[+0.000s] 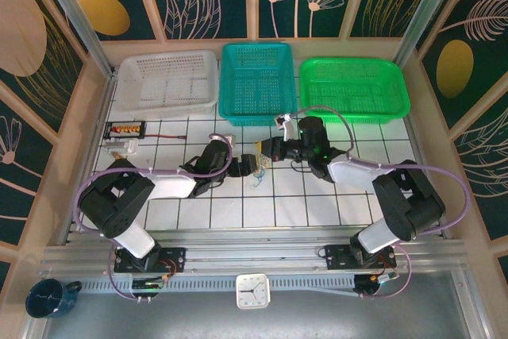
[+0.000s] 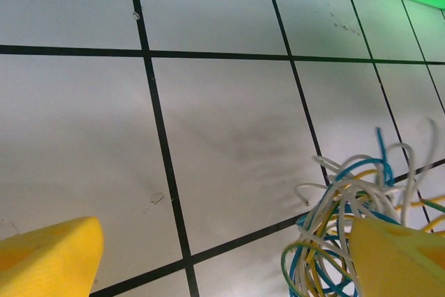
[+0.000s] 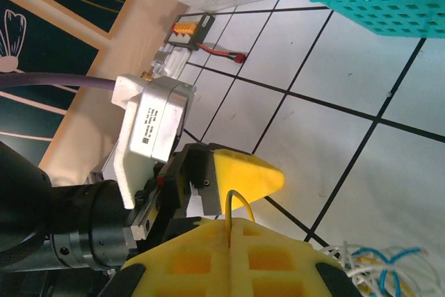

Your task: Untangle the cables

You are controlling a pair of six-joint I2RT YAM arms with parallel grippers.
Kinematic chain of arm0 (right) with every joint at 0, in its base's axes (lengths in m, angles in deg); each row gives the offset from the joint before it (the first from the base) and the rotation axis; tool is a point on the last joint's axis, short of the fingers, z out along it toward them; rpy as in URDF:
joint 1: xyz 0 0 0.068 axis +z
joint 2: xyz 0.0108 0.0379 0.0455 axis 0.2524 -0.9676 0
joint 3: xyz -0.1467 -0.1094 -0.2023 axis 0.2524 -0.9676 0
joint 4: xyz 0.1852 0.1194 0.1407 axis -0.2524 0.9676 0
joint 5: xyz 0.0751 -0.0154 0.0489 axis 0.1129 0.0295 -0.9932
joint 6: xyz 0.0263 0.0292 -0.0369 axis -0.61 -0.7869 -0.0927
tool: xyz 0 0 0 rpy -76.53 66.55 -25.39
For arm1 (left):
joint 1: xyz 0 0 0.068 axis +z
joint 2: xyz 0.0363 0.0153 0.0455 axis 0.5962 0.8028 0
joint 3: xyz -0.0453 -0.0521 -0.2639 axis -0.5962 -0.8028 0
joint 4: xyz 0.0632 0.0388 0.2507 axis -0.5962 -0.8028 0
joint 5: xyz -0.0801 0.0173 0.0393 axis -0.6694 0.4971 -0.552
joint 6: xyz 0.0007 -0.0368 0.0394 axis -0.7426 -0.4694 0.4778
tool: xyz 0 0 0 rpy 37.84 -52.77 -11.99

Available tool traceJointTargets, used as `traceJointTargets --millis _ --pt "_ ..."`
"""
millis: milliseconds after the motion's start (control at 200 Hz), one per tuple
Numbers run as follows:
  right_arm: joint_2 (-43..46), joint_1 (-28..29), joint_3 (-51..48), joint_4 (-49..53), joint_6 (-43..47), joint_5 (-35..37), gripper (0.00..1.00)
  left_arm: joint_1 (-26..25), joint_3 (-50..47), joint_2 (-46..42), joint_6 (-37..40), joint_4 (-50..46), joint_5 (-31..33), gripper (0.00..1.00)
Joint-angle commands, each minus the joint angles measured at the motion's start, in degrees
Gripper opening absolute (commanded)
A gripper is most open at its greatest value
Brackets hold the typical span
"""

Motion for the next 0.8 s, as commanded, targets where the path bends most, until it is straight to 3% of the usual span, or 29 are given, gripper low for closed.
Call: traceJointTargets --millis 0,290,591,796 --pt "-0.60 0.56 2.70 -2.76 -0.66 -1.88 0.00 0.27 -0.82 1.40 -1.36 3.81 -1.41 0.91" --pt "2.30 -0.38 0.53 -9.50 -1.47 -5.58 0.00 0.24 -2.02 0.75 -2.12 3.89 -0.82 0.91" --pt "1.95 -2.76 -2.70 -8.31 1.38 -5.98 0.00 0.68 -3.19 -8.92 -4.99 -3.58 3.21 0.93" --pt "0.82 -3.12 -2.00 -4.68 5.27 -5.04 0.00 2.08 -6.43 -16.44 -14.17 2.13 -0.82 0.82"
